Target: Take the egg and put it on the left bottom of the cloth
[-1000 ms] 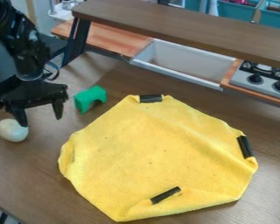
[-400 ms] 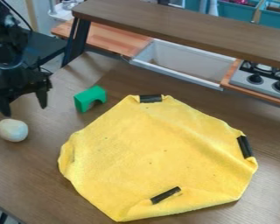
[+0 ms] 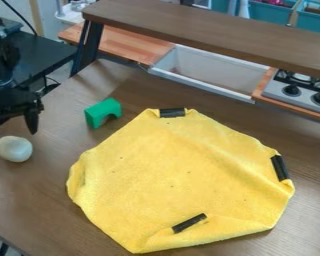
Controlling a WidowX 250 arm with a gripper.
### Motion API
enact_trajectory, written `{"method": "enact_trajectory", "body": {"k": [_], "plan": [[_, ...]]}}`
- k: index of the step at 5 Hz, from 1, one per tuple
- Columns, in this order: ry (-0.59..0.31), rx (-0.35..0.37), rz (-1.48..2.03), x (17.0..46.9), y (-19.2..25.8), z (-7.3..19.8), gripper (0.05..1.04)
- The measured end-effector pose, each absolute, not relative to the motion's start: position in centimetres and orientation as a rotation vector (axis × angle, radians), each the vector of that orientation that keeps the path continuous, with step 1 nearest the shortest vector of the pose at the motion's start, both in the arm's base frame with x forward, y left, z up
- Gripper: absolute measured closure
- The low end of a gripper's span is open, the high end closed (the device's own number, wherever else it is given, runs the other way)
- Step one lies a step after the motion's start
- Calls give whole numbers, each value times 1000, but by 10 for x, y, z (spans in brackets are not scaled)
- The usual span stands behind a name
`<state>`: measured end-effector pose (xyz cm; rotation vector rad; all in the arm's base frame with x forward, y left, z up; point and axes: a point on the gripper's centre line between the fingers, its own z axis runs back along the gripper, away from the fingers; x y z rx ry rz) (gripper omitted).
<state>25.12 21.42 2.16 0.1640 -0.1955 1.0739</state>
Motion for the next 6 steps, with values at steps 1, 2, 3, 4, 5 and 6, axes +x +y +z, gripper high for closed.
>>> {"method": "enact_trajectory", "body": {"k": [1, 2, 3, 4, 5, 6], "plan": [[-197, 168, 1080, 246, 224, 16, 83], [-184, 188, 1069, 244, 227, 2, 83], [-169, 186, 1052, 245, 226, -13, 83], [-134, 177, 1068, 248, 226, -18, 131], [-125, 176, 1053, 250, 225, -16, 200], [-130, 166, 998, 256, 214, -18, 201]]}}
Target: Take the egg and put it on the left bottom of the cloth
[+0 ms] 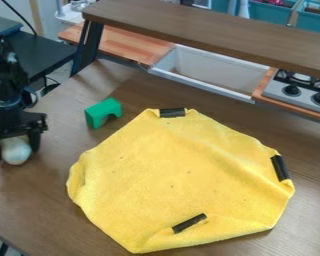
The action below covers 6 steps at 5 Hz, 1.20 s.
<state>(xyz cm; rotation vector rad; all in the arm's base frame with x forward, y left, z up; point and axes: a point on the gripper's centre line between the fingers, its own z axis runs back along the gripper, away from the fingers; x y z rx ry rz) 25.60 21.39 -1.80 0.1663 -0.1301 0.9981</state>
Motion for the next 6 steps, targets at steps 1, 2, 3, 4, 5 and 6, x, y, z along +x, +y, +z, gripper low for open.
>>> {"method": "enact_trajectory", "body": {"k": [1, 2, 3, 4, 5, 6], "plan": [[-177, 111, 951, 265, 194, 3, 201], [-225, 17, 892, 279, 161, 33, 201], [-250, -38, 811, 291, 122, 51, 201], [-233, -37, 731, 297, 85, 46, 201], [-214, -40, 703, 298, 65, 33, 201], [-214, -21, 677, 301, 52, 22, 201]]}}
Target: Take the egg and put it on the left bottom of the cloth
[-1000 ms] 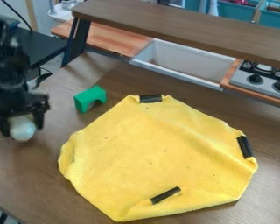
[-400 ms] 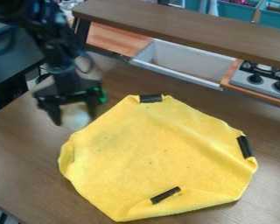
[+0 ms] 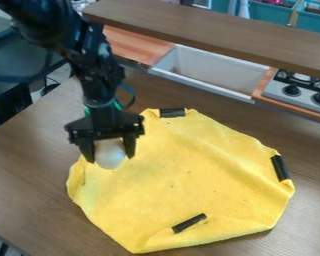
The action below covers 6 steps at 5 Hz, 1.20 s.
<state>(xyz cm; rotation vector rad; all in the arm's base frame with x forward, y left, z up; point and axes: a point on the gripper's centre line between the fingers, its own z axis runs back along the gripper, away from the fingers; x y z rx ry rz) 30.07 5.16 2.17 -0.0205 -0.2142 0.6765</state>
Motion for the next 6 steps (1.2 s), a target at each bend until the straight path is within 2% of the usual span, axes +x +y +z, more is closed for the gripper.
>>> {"method": "enact_trajectory", "body": {"k": [1, 2, 3, 4, 5, 6], "plan": [[-229, 36, 674, 302, 52, 7, 201], [-232, 66, 668, 303, 56, -5, 147], [-240, 86, 674, 303, 59, -5, 79], [-209, 59, 672, 300, 54, -2, 83], [-221, 2, 663, 304, 46, 22, 83], [-173, -60, 662, 303, 49, 28, 83]]}}
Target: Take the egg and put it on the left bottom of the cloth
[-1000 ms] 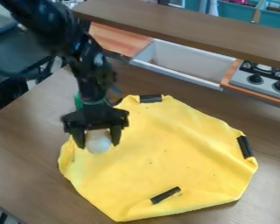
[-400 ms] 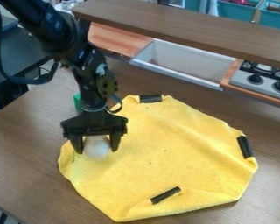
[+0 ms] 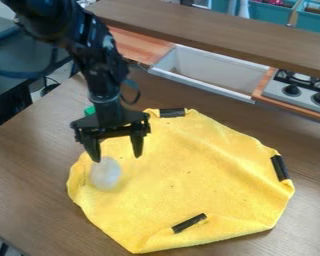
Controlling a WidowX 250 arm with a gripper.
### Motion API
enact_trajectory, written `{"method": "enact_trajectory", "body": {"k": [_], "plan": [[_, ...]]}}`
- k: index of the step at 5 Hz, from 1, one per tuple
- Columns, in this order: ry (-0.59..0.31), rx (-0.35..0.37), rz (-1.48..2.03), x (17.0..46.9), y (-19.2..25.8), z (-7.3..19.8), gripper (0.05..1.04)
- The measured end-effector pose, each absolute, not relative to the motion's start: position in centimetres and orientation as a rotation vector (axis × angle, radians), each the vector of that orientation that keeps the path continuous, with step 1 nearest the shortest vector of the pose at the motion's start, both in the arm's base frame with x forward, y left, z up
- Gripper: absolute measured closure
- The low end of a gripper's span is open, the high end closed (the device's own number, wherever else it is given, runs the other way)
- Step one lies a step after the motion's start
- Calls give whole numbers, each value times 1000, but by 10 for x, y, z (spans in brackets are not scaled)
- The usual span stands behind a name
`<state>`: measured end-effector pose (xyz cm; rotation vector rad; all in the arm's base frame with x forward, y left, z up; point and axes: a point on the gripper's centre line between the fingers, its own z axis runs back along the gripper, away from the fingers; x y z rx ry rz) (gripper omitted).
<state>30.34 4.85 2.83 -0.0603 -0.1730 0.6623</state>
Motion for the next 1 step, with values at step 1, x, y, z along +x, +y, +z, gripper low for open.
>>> {"method": "enact_trajectory", "body": {"k": [1], "plan": [[-176, -101, 635, 306, 51, 31, 83]]}}
